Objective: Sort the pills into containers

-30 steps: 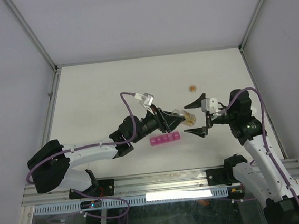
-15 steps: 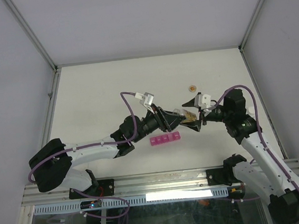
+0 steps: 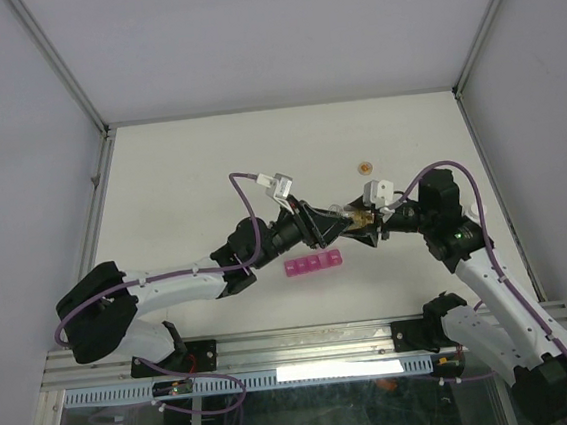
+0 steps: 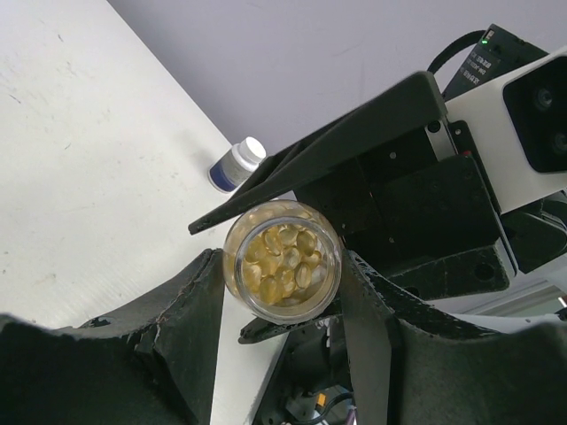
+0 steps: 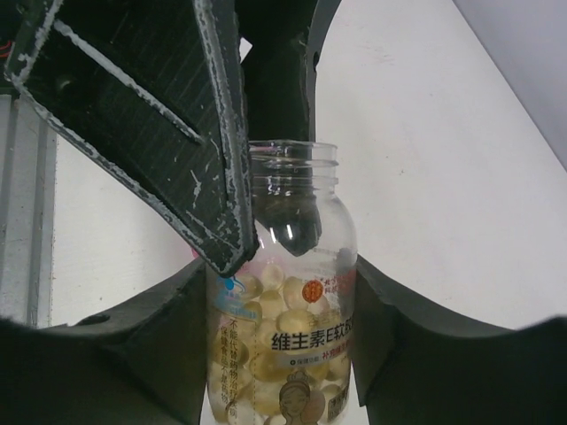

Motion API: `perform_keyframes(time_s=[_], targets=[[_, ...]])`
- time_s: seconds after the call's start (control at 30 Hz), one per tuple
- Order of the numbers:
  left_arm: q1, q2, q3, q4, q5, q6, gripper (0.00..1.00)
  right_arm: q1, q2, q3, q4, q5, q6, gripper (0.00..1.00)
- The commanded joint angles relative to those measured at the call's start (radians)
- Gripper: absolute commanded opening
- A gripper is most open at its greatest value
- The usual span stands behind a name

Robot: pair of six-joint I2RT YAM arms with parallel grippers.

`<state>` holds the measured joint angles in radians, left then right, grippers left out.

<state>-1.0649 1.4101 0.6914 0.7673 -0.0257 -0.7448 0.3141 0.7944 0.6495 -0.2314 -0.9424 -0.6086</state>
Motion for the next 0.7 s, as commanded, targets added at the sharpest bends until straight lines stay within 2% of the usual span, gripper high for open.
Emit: perform_keyframes(time_s=[0.0, 0.1, 0.13, 0.2, 0.3, 0.33, 0.37, 0.47, 0.5, 0.67], targets=[[0.002, 0.000, 0.055, 0.063, 0.027, -0.024, 0.00, 0.006, 0.000, 0.030, 0.015, 0.036, -0.019, 0.52], [0.002, 0.000, 0.057, 0.062, 0.030, -0.024, 0.02, 0.006, 0.001, 0.036, 0.007, 0.036, -0.018, 0.38], [0.002, 0.000, 0.060, 0.060, 0.030, -0.023, 0.05, 0.006, 0.002, 0.039, 0.003, 0.033, -0.016, 0.33], [0.002, -0.003, 0.059, 0.058, 0.033, -0.022, 0.20, 0.006, 0.002, 0.046, -0.003, 0.026, -0.007, 0.24], [0.002, -0.020, 0.053, 0.052, 0.040, -0.016, 0.48, -0.001, 0.004, 0.054, -0.010, 0.003, 0.013, 0.16], [0.002, -0.032, 0.049, 0.048, 0.037, -0.013, 0.63, -0.008, 0.005, 0.057, -0.013, -0.012, 0.022, 0.14], [0.002, -0.046, 0.044, 0.039, 0.030, -0.010, 0.73, -0.020, 0.007, 0.061, -0.018, -0.028, 0.030, 0.12], [0.002, -0.106, 0.023, 0.014, 0.020, 0.029, 0.95, -0.077, 0.002, 0.073, -0.027, -0.090, 0.060, 0.10], [0.002, -0.131, 0.014, 0.001, 0.012, 0.042, 0.99, -0.098, -0.004, 0.077, -0.027, -0.110, 0.072, 0.08], [0.002, -0.257, -0.048, -0.065, -0.024, 0.123, 0.99, -0.218, -0.044, 0.106, 0.065, -0.213, 0.248, 0.04]])
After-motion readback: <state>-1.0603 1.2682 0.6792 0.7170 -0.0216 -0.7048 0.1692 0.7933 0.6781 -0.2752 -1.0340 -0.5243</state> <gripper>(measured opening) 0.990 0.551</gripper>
